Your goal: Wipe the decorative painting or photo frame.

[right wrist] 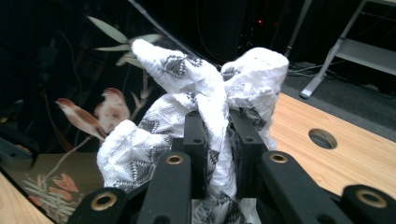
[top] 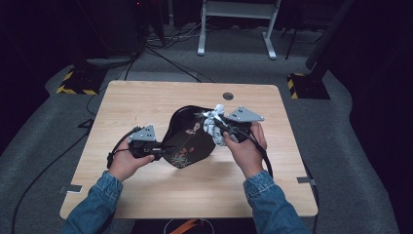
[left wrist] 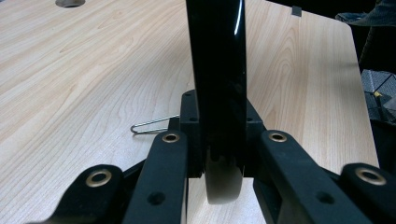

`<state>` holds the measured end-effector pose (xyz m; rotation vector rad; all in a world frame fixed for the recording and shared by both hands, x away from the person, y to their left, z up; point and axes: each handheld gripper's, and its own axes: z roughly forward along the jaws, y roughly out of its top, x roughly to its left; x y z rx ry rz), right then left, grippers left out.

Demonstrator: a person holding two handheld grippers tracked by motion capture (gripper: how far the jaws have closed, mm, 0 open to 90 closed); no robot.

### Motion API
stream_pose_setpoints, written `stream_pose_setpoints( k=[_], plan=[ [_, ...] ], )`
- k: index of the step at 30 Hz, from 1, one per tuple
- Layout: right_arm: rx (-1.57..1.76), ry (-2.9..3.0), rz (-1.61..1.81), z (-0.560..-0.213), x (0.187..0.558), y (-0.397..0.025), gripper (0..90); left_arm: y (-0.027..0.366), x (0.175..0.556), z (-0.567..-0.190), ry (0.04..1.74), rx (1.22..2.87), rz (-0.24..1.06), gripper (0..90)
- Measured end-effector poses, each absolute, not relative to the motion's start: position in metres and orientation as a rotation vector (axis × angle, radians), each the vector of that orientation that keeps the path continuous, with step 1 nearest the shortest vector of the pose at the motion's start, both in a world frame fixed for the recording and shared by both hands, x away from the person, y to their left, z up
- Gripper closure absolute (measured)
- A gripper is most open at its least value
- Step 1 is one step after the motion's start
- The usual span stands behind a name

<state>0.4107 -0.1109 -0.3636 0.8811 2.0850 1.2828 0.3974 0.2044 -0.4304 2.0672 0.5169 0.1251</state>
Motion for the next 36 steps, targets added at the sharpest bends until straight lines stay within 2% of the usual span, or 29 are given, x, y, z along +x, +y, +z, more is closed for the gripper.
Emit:
stream_pose_setpoints(
  k=[14, 20, 36],
  plan=[
    [0.680, 2.188, 1.317, -0.359, 0.386, -0.055, 79.5, 0.203, 0.397, -0.430, 0.516, 2.076, 0.134, 78.7],
    [0.651, 2.211, 1.324, -0.361, 0.382, -0.046, 79.5, 0.204, 0.397, -0.430, 0.515, 2.075, 0.132, 78.8],
    [0.823, 2.135, 1.277, -0.367, 0.406, -0.095, 79.6, 0.203, 0.397, -0.430, 0.515, 2.068, 0.128, 78.5]
  ],
)
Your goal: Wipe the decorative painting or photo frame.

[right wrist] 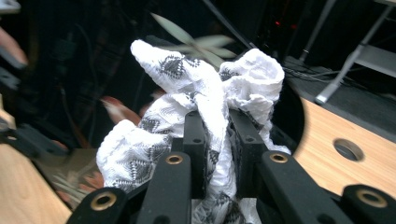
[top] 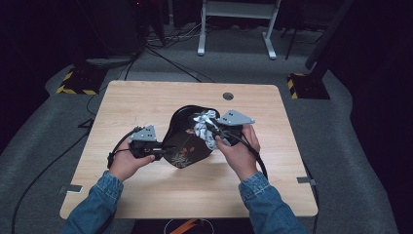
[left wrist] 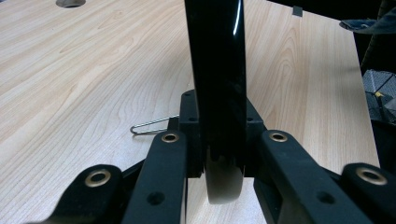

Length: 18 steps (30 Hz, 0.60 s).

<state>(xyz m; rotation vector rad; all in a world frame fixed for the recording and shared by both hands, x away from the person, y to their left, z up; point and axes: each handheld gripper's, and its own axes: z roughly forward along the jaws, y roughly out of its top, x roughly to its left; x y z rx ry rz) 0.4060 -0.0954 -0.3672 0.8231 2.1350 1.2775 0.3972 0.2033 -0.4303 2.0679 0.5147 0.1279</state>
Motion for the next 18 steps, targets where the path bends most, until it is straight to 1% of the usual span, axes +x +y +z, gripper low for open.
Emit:
stream_pose_setpoints(
  k=[10, 18],
  plan=[
    [0.913, 2.111, 1.253, -0.376, 0.418, -0.118, 79.5, 0.202, 0.397, -0.429, 0.516, 2.071, 0.132, 78.2],
    [0.880, 2.127, 1.256, -0.376, 0.412, -0.108, 79.4, 0.201, 0.397, -0.429, 0.516, 2.080, 0.135, 78.2]
  ],
)
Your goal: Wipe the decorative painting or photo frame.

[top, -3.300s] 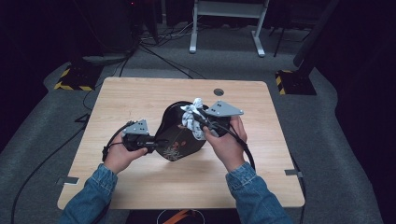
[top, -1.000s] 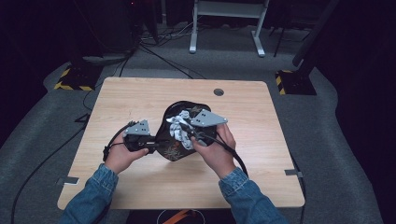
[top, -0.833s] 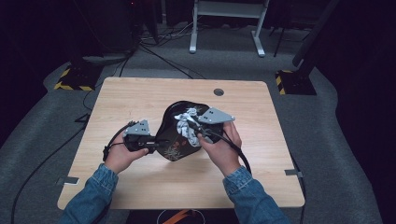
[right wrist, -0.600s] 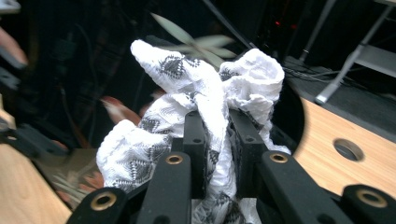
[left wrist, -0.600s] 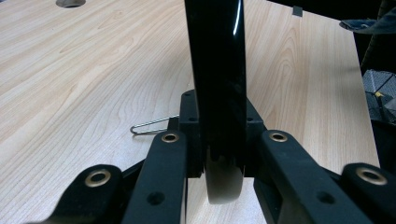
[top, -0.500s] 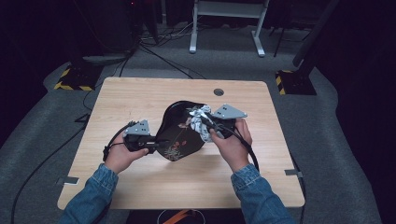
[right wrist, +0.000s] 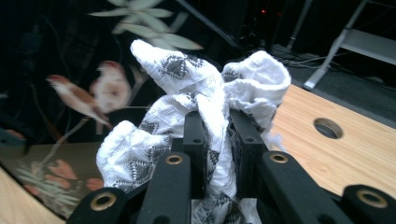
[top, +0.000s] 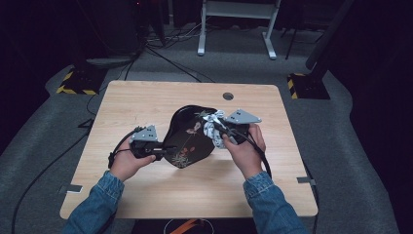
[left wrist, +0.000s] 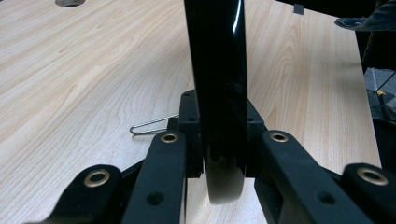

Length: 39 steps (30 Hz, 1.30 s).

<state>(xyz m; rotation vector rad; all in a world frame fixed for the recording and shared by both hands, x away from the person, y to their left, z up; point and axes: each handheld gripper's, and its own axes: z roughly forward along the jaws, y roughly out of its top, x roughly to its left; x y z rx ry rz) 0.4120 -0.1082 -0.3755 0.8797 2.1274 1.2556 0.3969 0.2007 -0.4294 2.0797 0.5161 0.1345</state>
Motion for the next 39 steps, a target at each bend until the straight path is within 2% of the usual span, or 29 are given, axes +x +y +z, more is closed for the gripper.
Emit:
stream_pose_setpoints(
  k=[16, 39],
  plan=[
    [0.674, 2.227, 1.298, -0.373, 0.385, -0.054, 79.3, 0.202, 0.396, -0.429, 0.522, 2.082, 0.137, 78.6],
    [0.891, 2.172, 1.209, -0.398, 0.411, -0.112, 79.4, 0.201, 0.396, -0.429, 0.519, 2.080, 0.134, 78.2]
  ],
)
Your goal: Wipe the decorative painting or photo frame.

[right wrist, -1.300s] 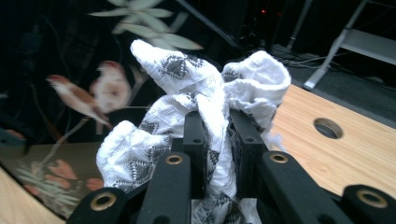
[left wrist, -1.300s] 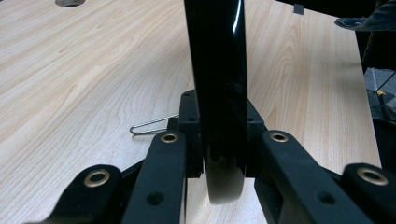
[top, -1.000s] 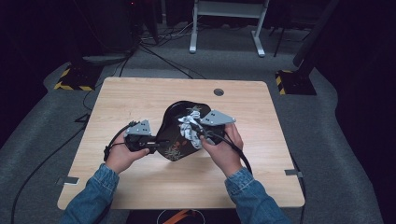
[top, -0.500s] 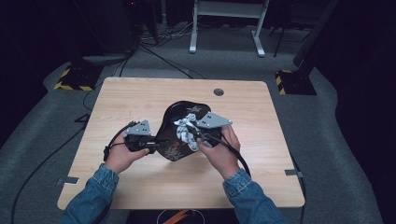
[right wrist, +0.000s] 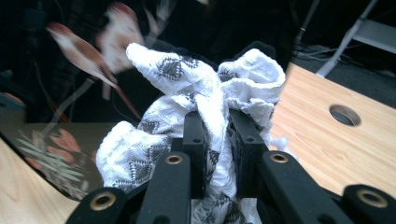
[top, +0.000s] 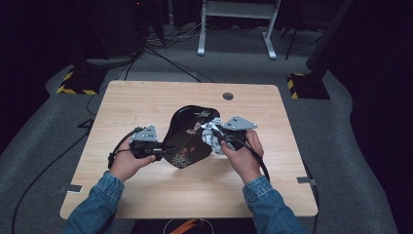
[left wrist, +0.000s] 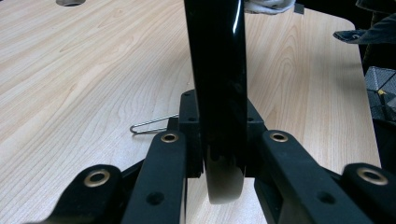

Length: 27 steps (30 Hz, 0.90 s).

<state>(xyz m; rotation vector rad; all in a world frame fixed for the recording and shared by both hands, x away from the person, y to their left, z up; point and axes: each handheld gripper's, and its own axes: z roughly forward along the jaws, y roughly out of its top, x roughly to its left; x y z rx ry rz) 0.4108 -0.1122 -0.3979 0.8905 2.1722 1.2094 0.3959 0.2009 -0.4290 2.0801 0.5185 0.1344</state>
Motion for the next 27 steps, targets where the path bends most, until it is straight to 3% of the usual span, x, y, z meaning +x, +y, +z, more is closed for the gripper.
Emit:
stream_pose_setpoints(
  k=[9, 27],
  plan=[
    [0.903, 2.176, 1.188, -0.400, 0.410, -0.114, 79.3, 0.201, 0.396, -0.429, 0.521, 2.079, 0.130, 78.3],
    [0.674, 2.260, 1.245, -0.384, 0.384, -0.056, 79.3, 0.202, 0.397, -0.430, 0.523, 2.075, 0.125, 78.4]
  ],
)
